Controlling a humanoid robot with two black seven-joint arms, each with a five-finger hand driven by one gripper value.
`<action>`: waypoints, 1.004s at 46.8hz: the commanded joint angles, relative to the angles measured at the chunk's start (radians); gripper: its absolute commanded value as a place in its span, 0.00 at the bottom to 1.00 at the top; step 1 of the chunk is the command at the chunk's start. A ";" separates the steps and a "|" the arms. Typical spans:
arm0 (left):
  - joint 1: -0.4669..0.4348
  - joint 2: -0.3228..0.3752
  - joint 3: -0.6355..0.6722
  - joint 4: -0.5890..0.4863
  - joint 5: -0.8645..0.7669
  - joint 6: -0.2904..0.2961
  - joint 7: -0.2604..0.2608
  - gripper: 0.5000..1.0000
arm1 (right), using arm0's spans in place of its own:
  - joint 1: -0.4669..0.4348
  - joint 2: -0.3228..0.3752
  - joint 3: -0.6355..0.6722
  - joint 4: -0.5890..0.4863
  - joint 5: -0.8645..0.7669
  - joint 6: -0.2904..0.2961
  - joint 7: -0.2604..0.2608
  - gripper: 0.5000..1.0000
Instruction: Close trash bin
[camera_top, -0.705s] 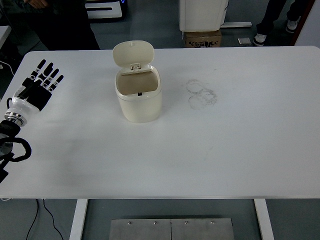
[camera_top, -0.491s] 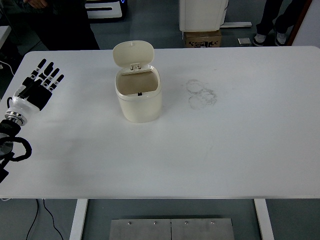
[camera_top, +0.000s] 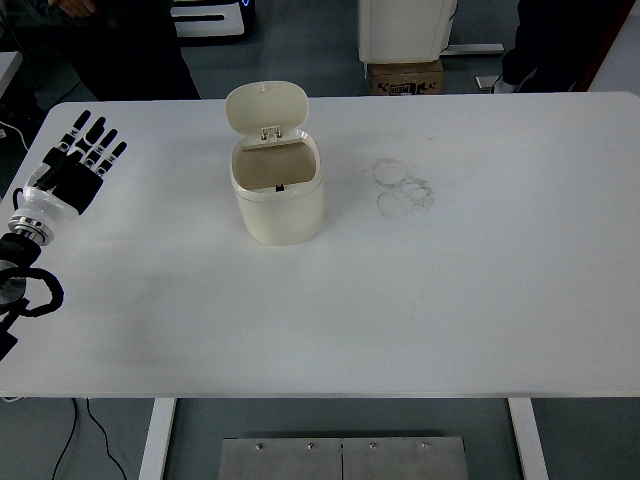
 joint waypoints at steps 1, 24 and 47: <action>-0.004 -0.001 -0.001 0.000 0.000 0.002 0.000 1.00 | 0.000 0.000 0.000 0.000 0.000 0.000 0.000 0.98; -0.044 0.012 0.005 -0.005 0.006 0.041 0.001 1.00 | 0.000 0.000 0.000 -0.001 0.000 0.000 0.000 0.98; -0.168 0.104 0.195 -0.055 0.007 0.047 0.008 1.00 | 0.000 0.000 0.000 -0.001 0.000 0.000 0.000 0.98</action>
